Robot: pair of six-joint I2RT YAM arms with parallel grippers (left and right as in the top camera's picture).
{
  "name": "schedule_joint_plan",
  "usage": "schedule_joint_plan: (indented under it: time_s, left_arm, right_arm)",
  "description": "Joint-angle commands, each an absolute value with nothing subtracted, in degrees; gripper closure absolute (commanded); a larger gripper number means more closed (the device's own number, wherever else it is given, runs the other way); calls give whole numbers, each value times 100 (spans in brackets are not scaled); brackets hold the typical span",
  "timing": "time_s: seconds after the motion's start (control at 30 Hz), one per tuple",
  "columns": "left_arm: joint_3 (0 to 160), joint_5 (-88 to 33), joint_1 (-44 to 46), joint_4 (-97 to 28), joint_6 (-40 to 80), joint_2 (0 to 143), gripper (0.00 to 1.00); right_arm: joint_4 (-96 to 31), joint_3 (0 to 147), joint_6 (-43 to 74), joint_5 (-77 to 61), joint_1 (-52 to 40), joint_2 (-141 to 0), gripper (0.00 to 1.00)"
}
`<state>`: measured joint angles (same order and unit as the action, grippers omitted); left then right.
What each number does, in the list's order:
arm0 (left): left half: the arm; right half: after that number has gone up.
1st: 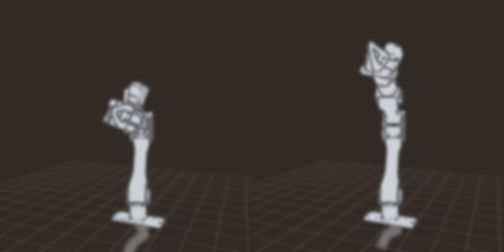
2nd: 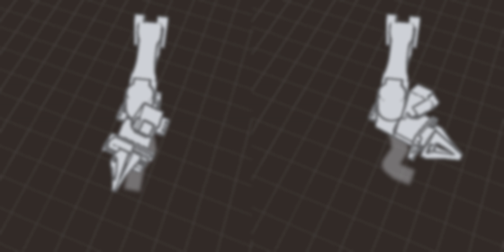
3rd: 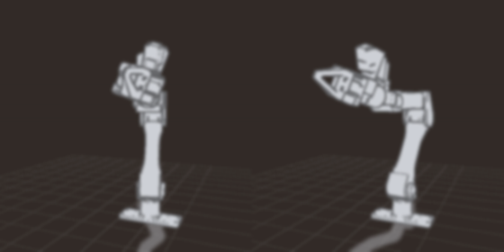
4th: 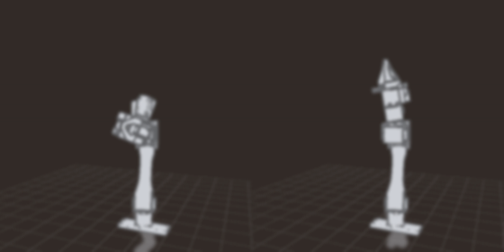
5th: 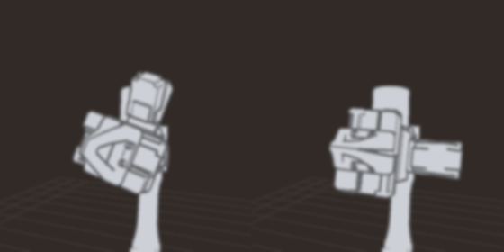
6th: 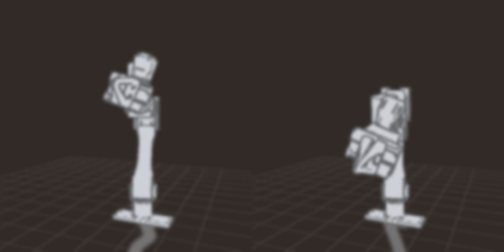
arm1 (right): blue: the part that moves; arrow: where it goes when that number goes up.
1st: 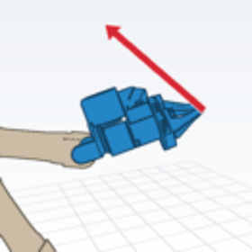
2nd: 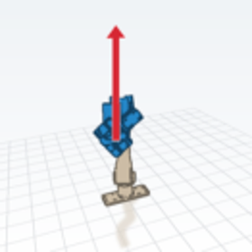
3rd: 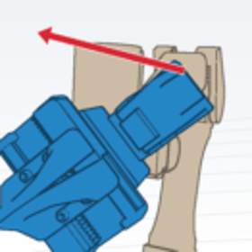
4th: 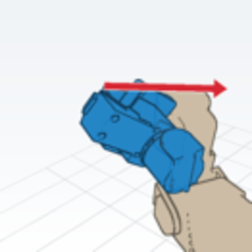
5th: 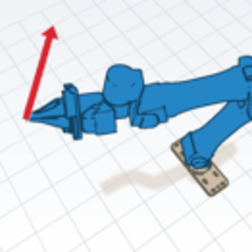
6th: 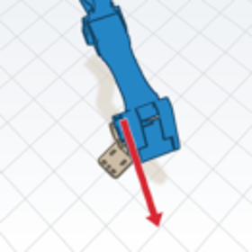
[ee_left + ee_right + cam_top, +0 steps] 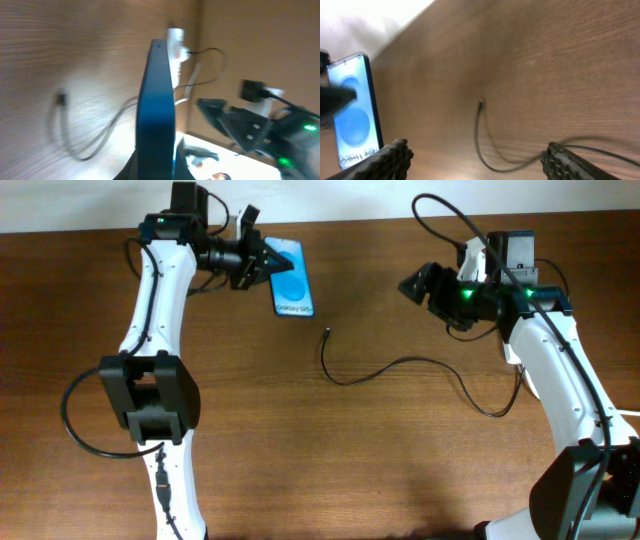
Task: Plug charger to phone and switch on socket
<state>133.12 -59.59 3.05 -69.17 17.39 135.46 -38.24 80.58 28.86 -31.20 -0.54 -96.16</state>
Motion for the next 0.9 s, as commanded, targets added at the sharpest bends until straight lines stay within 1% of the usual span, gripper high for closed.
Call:
schedule_joint_plan:
  time_s: [0.0,0.07,0.17,0.27,0.4,0.47,0.53,0.67,0.87]
  left_arm:
    - [13397,-4464,141,-7487,626,13500,100]
    - [13397,-3721,132,-7769,585,13500,100]
    - [13397,-3577,132,-8005,169,13500,100]
    - [13397,-3575,108,-7981,14,13500,100]
    - [13397,-3699,-148,-7977,16,13500,100]
    - [13397,-3964,-329,-7968,16,13500,100]
    - [13397,-4285,-523,-7970,16,13500,100]
    - [13397,-5006,-845,-8005,16,13500,100]
    - [13397,-5127,-917,-8071,16,13500,100]
  right_arm:
    - [-4141,8066,2270,-3092,-143,-9651,25]
    - [-4259,8064,2270,-2947,-268,-9684,32]
    - [-4219,8062,2274,-2801,-681,-9797,45]
    - [-4007,8062,2307,-2738,-1096,-10016,47]
    - [-3533,8062,2871,-2633,-1546,-10396,49]
    - [-3288,8062,2947,-2628,-1684,-10560,53]
    - [-3026,8062,3076,-2626,-1796,-10785,53]
    - [-2609,8062,3356,-2637,-1861,-11288,58]
    - [-2193,8062,3356,-2633,-1962,-11813,58]
